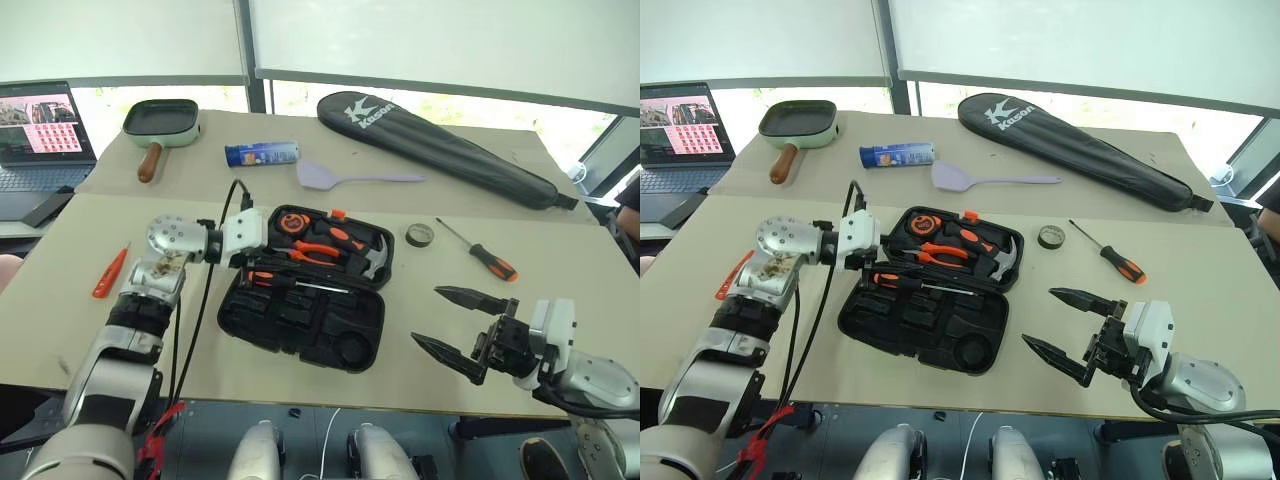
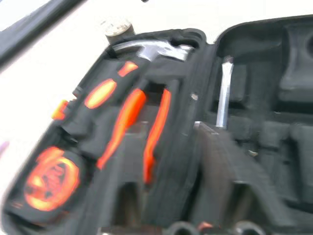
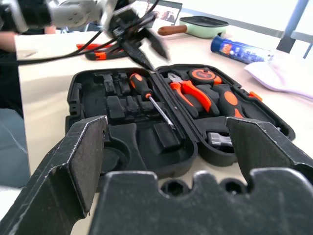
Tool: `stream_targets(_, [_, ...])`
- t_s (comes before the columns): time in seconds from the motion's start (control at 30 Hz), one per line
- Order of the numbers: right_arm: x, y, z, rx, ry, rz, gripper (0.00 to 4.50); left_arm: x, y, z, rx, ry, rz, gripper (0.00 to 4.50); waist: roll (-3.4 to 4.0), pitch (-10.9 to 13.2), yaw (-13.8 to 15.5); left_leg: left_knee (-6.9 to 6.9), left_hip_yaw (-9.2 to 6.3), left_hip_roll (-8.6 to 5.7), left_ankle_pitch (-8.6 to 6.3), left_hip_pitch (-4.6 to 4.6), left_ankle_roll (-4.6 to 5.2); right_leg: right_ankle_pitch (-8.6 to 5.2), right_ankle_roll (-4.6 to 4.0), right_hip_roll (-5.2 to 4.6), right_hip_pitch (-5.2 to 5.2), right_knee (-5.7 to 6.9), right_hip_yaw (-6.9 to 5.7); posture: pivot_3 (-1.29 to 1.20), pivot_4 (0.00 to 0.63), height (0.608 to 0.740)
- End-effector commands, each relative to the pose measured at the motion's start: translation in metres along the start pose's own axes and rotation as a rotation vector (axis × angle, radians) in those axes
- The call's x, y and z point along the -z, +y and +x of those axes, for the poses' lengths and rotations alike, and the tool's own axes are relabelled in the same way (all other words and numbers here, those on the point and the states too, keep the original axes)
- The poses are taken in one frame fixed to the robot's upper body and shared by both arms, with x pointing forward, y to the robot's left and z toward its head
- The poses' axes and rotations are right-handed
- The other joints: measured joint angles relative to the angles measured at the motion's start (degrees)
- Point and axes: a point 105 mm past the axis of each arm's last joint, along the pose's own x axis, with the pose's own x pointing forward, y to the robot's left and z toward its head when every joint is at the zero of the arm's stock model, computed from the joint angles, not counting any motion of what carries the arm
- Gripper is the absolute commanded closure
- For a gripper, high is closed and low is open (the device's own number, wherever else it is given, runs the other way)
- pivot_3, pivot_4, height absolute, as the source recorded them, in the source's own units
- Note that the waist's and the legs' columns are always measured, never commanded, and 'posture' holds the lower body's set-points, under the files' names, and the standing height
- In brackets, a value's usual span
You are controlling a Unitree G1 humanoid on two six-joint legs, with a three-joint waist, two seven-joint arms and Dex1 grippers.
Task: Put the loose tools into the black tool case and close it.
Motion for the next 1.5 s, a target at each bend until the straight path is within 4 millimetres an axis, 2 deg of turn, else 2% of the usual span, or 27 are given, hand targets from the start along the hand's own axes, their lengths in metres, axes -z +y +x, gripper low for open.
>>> stream_targets(0.03, [-0.01,-0.002,0.002,0.006,-0.038,-0.021,0.0,-0.005,0.0,0.002,-0.022,-0.017,-0.013,4.42,0.0,0.0,0.1,0.02,0.0,0.0,0.0,0.0,0.0,0.0,0.0,-0.01,0.01,0.0,0.0,0.0,0.15,0.74])
stream_targets(0.23, [-0.009,-0.002,0.003,0.009,-0.04,-0.012,0.0,0.016,-0.015,0.02,0.002,0.056,-0.036,4.42,0.0,0.0,0.8,0.06,0.02,-0.05,0.0,-0.01,0.0,0.01,0.02,-0.05,0.04,-0.03,0.0,0.0,0.15,0.74])
stream_targets(0.57, [-0.005,-0.001,0.003,0.032,-0.034,0.02,0.0,0.027,-0.025,0.038,0.039,0.132,-0.059,4.42,0.18,-0.1,0.9,0.07,0.0,-0.06,0.0,0.23,0.0,0.01,0.03,-0.05,0.33,-0.06,-0.01,0.0,0.15,0.74])
stream_targets(0.67, [-0.002,-0.001,0.001,0.051,-0.023,0.028,0.0,0.023,-0.024,0.041,0.03,0.114,-0.07,4.42,0.21,-0.1,1.0,0.06,0.0,-0.07,-0.01,0.55,0.0,0.0,0.04,-0.06,0.67,-0.12,-0.02,0.0,0.15,0.74])
stream_targets(0.73, [-0.002,-0.005,-0.005,0.095,-0.017,0.026,0.0,0.009,-0.02,0.039,0.004,0.018,-0.078,4.42,0.22,-0.1,1.0,0.05,0.0,-0.07,-0.02,0.71,0.01,-0.01,0.05,-0.07,0.83,-0.14,-0.02,0.0,0.15,0.74])
stream_targets(0.83, [0.0,-0.014,-0.022,0.19,-0.006,0.017,0.0,-0.011,-0.012,0.023,-0.069,-0.152,-0.098,3.72,0.23,-0.1,0.9,0.05,0.0,-0.07,-0.02,0.67,0.01,-0.01,0.05,-0.1,0.79,-0.14,-0.02,0.0,0.15,0.74])
stream_targets(0.97, [0.015,-0.025,-0.065,0.363,0.068,-0.009,0.0,-0.025,-0.002,-0.028,-0.231,-0.3,-0.111,2.31,0.22,-0.1,0.5,0.01,-0.03,-0.02,-0.05,0.46,0.05,-0.01,0.04,-0.09,0.55,-0.13,-0.02,0.0,0.15,0.74])
stream_targets(1.03, [0.022,-0.029,-0.085,0.45,0.095,-0.025,0.0,-0.03,-0.007,-0.049,-0.249,-0.347,-0.139,1.49,0.24,-0.1,0.2,-0.05,-0.04,0.01,-0.05,0.47,0.05,-0.02,0.02,-0.06,0.52,-0.14,-0.01,0.0,0.15,0.74])
stream_targets(1.13, [0.031,-0.036,-0.111,0.583,0.121,-0.041,0.0,-0.035,-0.02,-0.076,-0.247,-0.42,-0.185,0.54,0.35,-0.1,-0.3,-0.14,-0.02,0.02,-0.05,0.64,0.04,-0.04,-0.01,-0.09,0.62,-0.14,0.02,0.0,0.15,0.74])
stream_targets(1.17, [0.037,-0.038,-0.122,0.632,0.145,-0.044,0.0,-0.029,-0.026,-0.088,-0.252,-0.416,-0.244,0.14,0.43,-0.1,-0.5,-0.15,-0.02,0.02,-0.06,0.72,0.04,-0.04,-0.01,-0.13,0.69,-0.15,0.03,0.0,0.15,0.74])
stream_targets(1.23, [0.048,-0.041,-0.142,0.732,0.176,-0.035,0.0,-0.02,-0.038,-0.109,-0.268,-0.41,-0.341,0.05,0.47,-0.1,-0.7,-0.16,-0.02,0.04,-0.06,0.8,0.04,-0.07,0.02,-0.22,0.75,-0.16,0.05,0.0,0.15,0.74])
stream_targets(1.3, [0.051,-0.047,-0.148,0.78,0.174,-0.044,0.0,-0.018,-0.038,-0.119,-0.306,-0.432,-0.389,0.05,0.52,-0.1,-0.8,-0.22,-0.05,0.07,-0.06,0.85,0.04,-0.13,-0.03,-0.21,0.74,-0.16,0.06,0.0,0.15,0.74])
stream_targets(1.43, [0.04,-0.074,-0.137,0.779,0.13,-0.072,0.0,-0.03,-0.035,-0.118,-0.367,-0.521,-0.422,0.05,0.63,-0.1,-0.7,-0.2,-0.13,0.07,-0.05,0.86,0.05,-0.14,-0.02,-0.28,0.74,-0.17,0.13,0.0,0.15,0.74])
stream_targets(1.5, [0.041,-0.101,-0.122,0.714,0.188,-0.063,0.0,-0.026,-0.051,-0.107,-0.3,-0.471,-0.412,0.05,0.66,-0.1,-0.8,-0.19,-0.09,0.0,-0.03,0.9,0.08,-0.1,0.05,-0.31,0.77,-0.17,0.31,0.0,0.15,0.74])
